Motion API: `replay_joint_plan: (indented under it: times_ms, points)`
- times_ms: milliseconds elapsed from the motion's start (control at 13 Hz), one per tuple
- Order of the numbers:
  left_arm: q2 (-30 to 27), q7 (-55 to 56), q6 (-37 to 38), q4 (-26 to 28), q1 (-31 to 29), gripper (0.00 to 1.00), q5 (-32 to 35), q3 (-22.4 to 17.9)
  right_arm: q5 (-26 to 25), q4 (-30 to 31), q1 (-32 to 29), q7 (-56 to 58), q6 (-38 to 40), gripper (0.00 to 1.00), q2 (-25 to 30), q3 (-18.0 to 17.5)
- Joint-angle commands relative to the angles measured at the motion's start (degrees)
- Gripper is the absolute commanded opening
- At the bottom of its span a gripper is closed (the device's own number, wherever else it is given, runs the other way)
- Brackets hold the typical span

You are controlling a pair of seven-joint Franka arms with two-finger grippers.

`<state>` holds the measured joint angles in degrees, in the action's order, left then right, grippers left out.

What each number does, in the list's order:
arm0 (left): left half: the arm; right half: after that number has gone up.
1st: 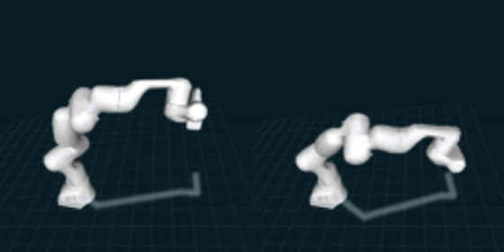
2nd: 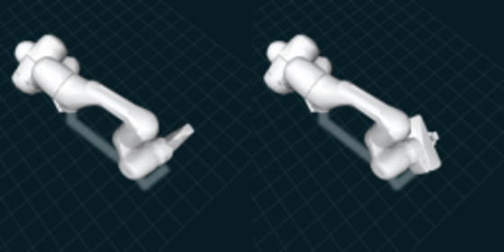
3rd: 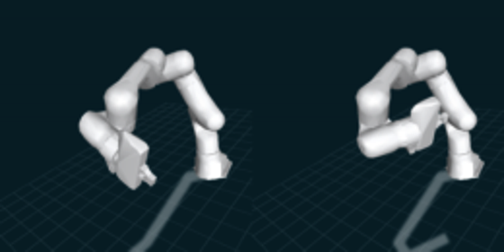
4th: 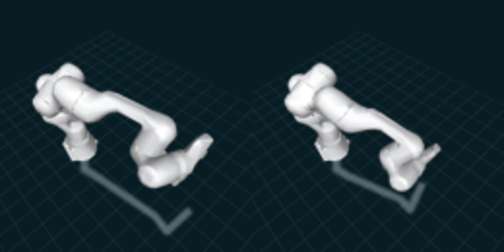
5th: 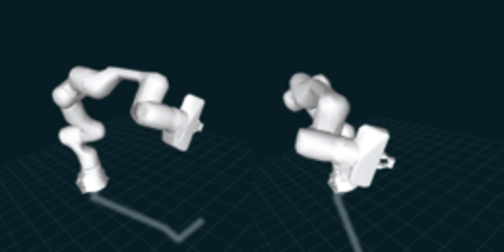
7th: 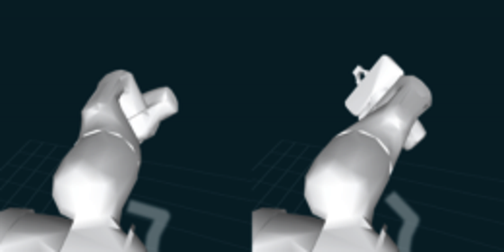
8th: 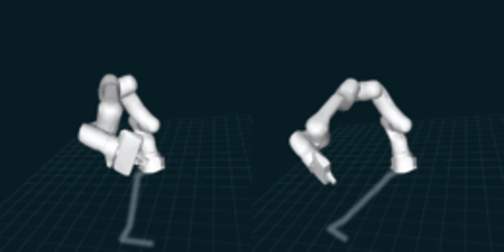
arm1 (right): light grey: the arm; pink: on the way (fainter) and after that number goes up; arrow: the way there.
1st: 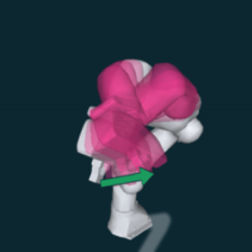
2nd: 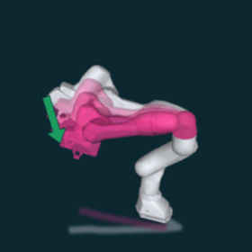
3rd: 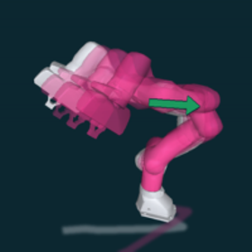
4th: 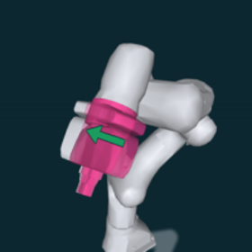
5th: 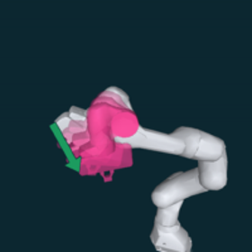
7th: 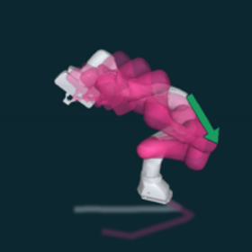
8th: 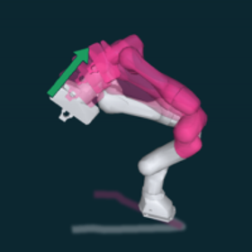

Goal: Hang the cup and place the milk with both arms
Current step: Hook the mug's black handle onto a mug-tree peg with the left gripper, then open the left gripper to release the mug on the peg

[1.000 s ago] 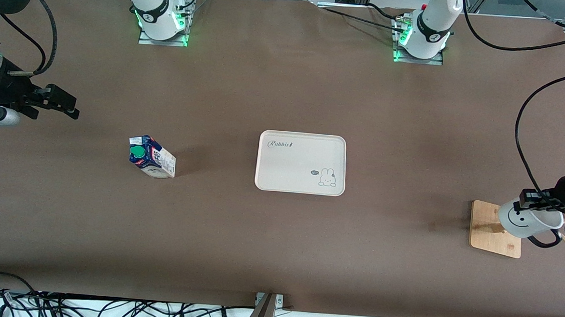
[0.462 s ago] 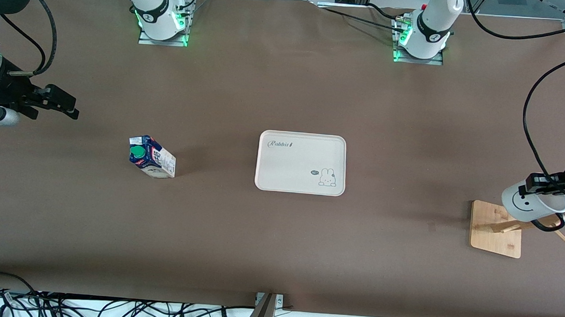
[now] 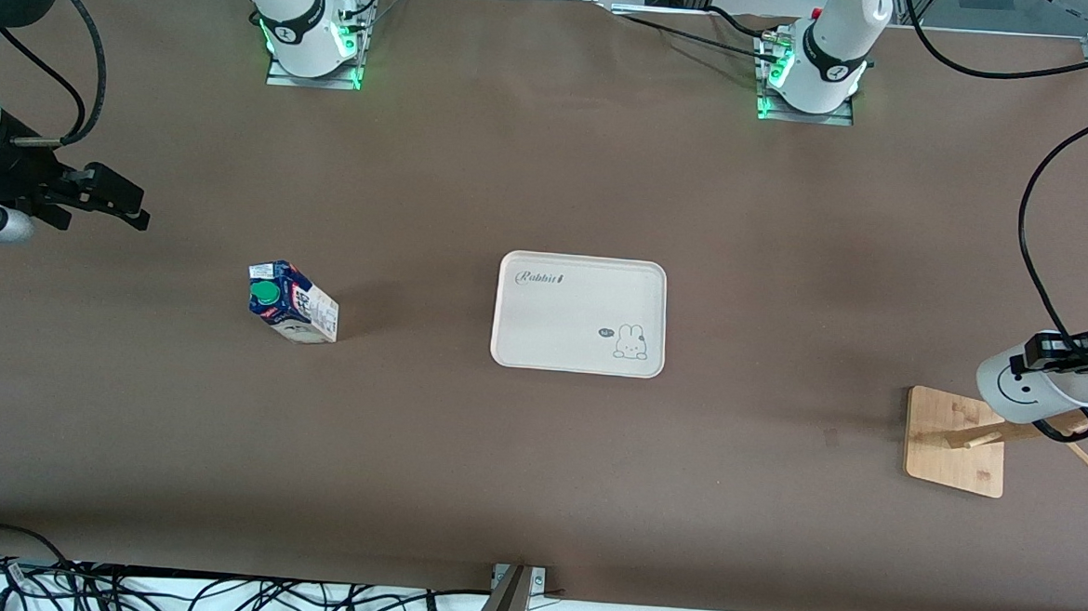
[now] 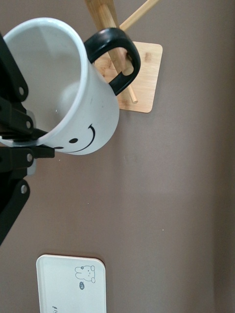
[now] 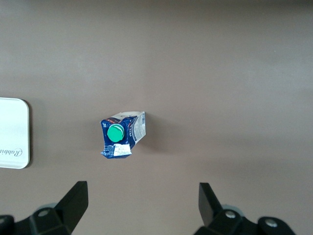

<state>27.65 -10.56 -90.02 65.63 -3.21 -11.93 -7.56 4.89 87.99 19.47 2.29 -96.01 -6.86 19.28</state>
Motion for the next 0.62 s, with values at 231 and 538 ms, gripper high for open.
replay_joint_plan:
  times_ms: [231,538]
  points:
    - [0.12,-6.58,-0.50,0.99,-4.43,1.00,-5.90,0.44,-0.58,0.61,-0.22,-0.18,-0.41,1.00,0.53,-0.12]
    - [-5.40,-5.44,7.02,0.29,-3.65,1.00,-3.90,1.05,-0.58,0.61,-0.30,-0.18,-0.41,1.00,0.53,-0.04]
